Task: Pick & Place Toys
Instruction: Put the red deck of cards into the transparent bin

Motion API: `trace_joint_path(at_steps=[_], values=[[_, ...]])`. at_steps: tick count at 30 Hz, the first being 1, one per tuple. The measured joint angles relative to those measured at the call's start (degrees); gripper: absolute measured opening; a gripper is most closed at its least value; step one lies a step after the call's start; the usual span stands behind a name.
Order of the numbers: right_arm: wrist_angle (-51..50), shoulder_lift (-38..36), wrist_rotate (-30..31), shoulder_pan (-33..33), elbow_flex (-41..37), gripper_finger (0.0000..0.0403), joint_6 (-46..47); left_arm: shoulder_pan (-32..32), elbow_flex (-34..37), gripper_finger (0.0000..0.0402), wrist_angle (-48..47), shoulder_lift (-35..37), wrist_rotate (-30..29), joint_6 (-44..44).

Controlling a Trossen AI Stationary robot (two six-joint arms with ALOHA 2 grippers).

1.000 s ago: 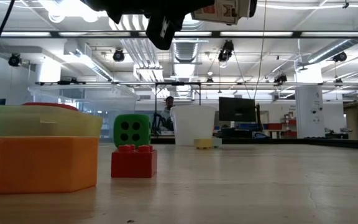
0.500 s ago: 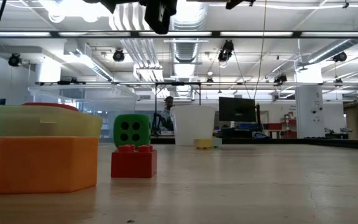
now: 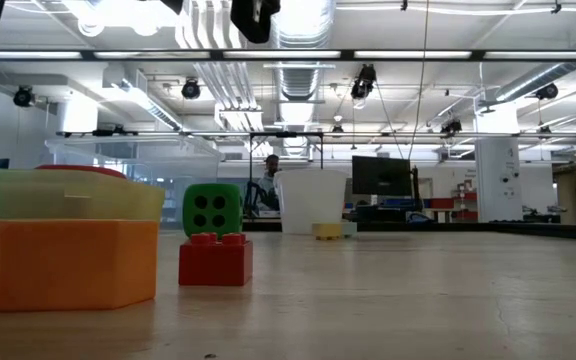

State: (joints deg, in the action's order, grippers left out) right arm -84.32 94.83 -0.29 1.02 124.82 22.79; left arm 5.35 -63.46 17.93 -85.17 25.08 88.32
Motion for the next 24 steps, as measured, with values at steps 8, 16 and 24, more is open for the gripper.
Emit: trace_joint_path(at_steps=[8, 16, 24], values=[[-2.5, 0.0, 3.5, 0.0, -0.9, 0.0346, 2.5, 0.0, 0.0, 0.0048, 3.5, 1.2, -0.1, 0.2], [0.5, 0.0, 3.4, 0.0, -0.5, 0.0228, 2.5, 0.0, -0.3, 0.0048, 3.8, 1.2, -0.8, 0.6], [3.3, 0.0, 3.1, 0.0, -0.4, 0.0133, 2.4, 0.0, -0.3, 0.0048, 5.7, 1.2, -1.1, 1.5]])
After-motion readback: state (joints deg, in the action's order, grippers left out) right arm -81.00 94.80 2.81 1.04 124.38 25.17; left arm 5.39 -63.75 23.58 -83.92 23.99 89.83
